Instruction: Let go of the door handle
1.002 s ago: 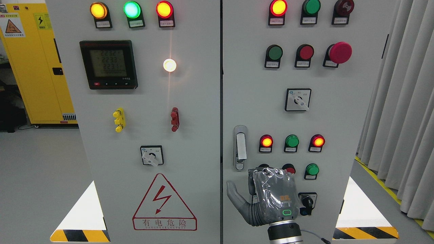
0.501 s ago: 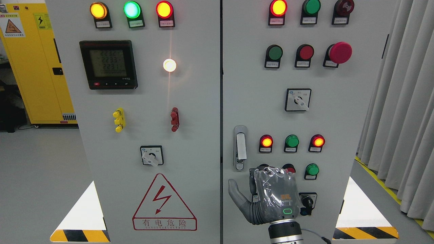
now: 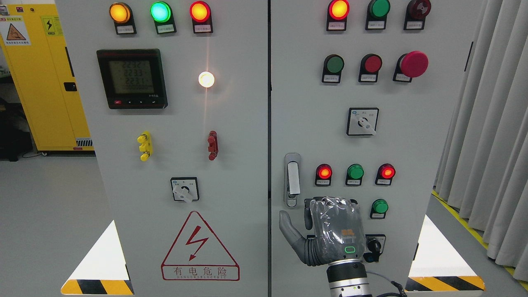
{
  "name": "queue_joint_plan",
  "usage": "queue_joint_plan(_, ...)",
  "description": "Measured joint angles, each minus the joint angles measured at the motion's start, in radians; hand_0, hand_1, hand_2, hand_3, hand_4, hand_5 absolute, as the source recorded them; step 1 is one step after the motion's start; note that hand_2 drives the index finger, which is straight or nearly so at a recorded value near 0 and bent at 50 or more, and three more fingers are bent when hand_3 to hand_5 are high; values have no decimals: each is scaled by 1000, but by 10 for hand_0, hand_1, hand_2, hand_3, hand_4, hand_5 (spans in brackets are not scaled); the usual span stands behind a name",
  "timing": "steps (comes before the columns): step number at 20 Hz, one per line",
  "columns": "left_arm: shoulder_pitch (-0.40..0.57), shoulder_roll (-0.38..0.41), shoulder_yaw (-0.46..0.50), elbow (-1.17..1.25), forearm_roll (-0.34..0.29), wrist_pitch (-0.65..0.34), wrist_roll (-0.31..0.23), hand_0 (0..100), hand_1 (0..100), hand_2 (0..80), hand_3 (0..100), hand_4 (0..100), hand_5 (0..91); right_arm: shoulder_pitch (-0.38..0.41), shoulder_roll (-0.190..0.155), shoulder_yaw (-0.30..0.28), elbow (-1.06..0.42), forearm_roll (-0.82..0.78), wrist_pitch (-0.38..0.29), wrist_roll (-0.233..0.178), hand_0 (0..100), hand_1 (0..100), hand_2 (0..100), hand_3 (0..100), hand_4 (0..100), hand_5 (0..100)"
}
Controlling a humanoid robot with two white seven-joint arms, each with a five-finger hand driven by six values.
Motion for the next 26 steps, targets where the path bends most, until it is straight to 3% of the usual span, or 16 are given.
queue_joint_plan(26, 0, 0, 0, 0, 0, 0, 0, 120, 556, 0, 0, 0, 0, -61, 1, -5, 11, 1, 23, 22, 379, 294, 922, 1000, 964, 930)
